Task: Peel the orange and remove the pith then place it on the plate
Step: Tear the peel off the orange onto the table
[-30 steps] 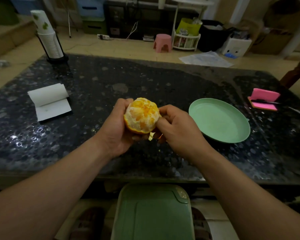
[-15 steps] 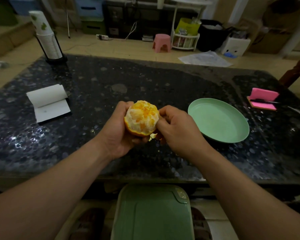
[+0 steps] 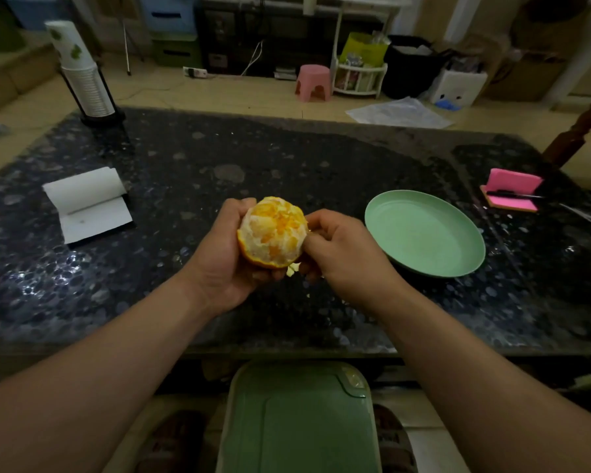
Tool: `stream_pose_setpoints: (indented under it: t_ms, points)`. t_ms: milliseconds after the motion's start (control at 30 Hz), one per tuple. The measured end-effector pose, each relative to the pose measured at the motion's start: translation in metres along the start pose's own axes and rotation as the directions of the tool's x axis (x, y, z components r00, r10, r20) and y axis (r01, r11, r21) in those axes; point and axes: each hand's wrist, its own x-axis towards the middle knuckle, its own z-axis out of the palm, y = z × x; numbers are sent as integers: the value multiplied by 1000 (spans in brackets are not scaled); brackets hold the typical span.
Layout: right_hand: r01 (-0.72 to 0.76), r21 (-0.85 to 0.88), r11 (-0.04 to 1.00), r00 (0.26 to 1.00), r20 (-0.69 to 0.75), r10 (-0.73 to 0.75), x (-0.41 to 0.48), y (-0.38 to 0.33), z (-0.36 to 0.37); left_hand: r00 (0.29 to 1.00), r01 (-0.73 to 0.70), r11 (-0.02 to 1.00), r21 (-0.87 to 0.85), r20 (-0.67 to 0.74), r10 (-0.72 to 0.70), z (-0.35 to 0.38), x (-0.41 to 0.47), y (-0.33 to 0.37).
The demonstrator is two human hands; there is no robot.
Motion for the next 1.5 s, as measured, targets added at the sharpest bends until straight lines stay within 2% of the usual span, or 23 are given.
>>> stream_pose_setpoints:
  t_ms: [133,200,267,300,333,400,467,533,733,900,1067,1200,1500]
  points:
    - [-40,269,962,999,-14,45,0,2,3,996,55,992,-110,76,-47,0,-2,2]
    - [-99,492,865,993,-1,115,4,4,6,988,89,967,-237,142,-57,-3,-3,3]
    - [-137,595,792,984,-10,177,9,9,4,983,109,947,-303,175,-58,-7,-2,3]
    - [-144,550,823,981,-30,193,12,13,1,982,123,947,-297,173,-74,-9,-1,2]
    - [-148,432,890,980,-59,191,14,17,-1,981,143,951,-276,165,-100,-10,0,2]
    - [-141,103,985,983,-106,152,16,25,-2,976,189,958,-215,152,-159,-12,0,0]
    - [-126,-114,985,987,-114,113,18,31,1,973,217,962,-165,119,-199,-15,2,-5]
    - [-121,-188,975,989,-110,102,20,35,3,974,224,964,-141,77,-215,-16,5,-8]
    - [-61,-252,966,992,-127,30,26,40,1,975,212,970,-122,-37,-218,-16,9,-9]
    - [76,-205,976,997,40,-70,20,26,-7,963,246,960,-134,-83,-258,-14,9,-8]
    - [133,-100,986,985,120,-121,9,18,-9,941,285,939,-193,-130,-312,-10,6,-5]
    - [186,-132,974,981,82,-176,6,18,-10,945,224,958,-177,-201,-258,0,6,-2]
    - [147,-288,946,989,14,-150,1,13,-13,978,132,991,29,-166,-126,5,-7,6]
